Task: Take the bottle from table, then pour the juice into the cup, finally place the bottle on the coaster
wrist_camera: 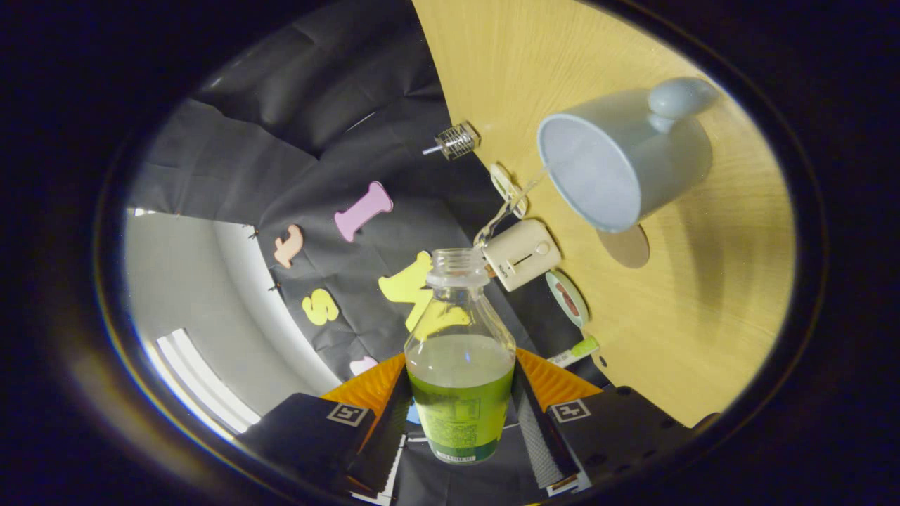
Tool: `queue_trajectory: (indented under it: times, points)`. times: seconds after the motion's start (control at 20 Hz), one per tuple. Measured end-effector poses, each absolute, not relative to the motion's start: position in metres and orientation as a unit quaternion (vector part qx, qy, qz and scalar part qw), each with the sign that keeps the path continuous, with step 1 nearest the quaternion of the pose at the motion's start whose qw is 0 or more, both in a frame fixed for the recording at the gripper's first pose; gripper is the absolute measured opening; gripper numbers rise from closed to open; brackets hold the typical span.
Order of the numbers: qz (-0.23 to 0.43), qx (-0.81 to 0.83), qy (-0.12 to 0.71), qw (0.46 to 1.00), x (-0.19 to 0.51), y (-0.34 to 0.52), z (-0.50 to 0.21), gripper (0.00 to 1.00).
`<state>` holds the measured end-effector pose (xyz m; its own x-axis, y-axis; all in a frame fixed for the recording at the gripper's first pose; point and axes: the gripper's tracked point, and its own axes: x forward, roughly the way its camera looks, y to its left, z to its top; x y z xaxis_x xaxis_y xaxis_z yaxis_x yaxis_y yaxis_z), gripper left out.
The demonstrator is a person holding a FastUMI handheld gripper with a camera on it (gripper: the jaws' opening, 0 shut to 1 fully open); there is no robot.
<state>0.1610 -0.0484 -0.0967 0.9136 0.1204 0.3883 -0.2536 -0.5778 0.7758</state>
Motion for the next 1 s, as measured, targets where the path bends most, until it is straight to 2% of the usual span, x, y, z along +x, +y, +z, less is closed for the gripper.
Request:
queue_trajectory:
  times: [0.2,0.6,1.0]
  points:
    - [0.213,0.885,-0.058,0.409,0.159,-0.056,-0.083,0.79]
    - [0.21,0.908,-0.084,0.353,0.152,-0.079,-0.066,0.79]
    - [0.214,0.914,-0.077,0.336,0.155,-0.082,-0.057,0.79]
